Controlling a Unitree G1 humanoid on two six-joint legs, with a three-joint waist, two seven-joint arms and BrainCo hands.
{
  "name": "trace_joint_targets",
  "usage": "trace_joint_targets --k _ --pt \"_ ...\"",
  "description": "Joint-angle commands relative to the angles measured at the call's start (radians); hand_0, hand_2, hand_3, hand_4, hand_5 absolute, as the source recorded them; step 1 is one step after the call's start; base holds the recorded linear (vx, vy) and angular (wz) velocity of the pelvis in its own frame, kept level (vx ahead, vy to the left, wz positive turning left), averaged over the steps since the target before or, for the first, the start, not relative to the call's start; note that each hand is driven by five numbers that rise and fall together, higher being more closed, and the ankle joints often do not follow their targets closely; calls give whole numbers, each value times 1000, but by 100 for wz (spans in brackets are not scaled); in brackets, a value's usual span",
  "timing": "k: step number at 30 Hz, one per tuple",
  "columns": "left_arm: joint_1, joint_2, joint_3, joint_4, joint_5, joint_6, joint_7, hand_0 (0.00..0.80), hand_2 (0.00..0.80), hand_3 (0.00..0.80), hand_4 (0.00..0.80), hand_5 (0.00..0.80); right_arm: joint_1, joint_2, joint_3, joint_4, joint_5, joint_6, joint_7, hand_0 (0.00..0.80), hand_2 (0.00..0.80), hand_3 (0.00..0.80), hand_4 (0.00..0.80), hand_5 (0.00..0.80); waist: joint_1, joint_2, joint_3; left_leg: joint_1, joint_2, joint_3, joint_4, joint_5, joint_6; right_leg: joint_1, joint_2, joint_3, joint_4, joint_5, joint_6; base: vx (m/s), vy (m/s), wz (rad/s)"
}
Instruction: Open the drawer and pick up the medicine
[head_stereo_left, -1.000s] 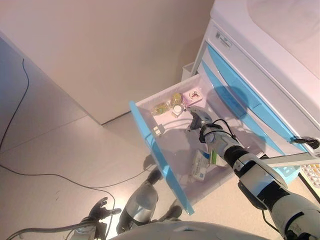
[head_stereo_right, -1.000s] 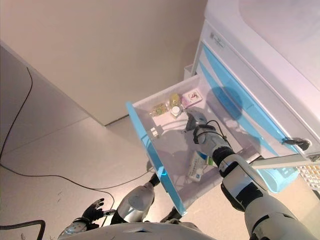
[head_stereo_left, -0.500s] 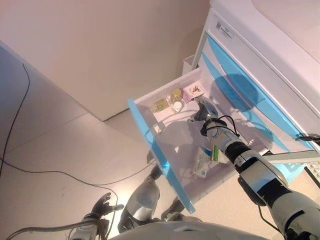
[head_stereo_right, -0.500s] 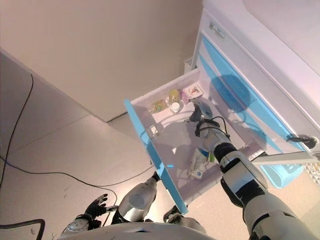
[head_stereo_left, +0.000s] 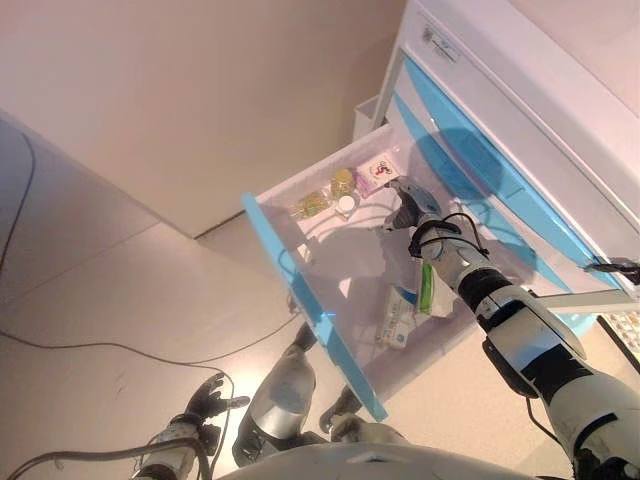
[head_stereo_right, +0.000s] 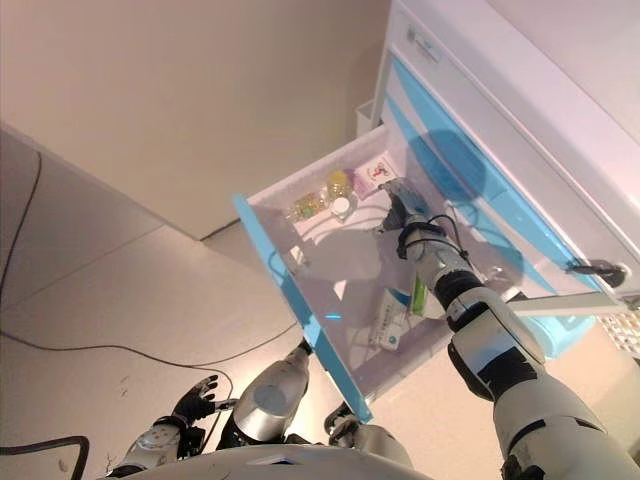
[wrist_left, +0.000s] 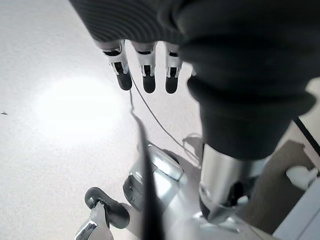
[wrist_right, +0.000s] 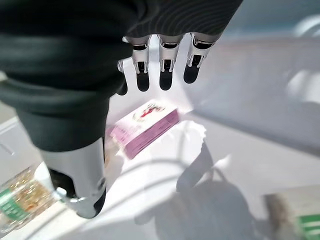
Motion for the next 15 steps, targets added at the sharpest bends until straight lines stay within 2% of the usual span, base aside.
trace_joint_targets --k 1,9,15 --pt "48 36 -24 -12 8 4 10 0 0 0 0 0 6 -40 57 -105 -27 -53 -28 0 0 0 0 0 -14 -3 -38 -12 -76 3 34 -105 75 -69 -71 64 13 130 78 26 7 -11" --pt "27 38 -48 -38 -19 4 4 0 0 0 0 0 -31 -26 72 -112 -38 -54 -6 0 0 0 0 0 -6 18 -11 -27 -84 9 55 -114 78 -79 -73 71 16 131 76 8 9 -6" --pt "33 43 -53 -50 -33 3 3 0 0 0 0 0 -51 -26 75 -106 -32 -59 2 0 0 0 0 0 9 32 14 -45 -91 1 63 -109 79 -90 -78 58 27 132 79 7 11 3"
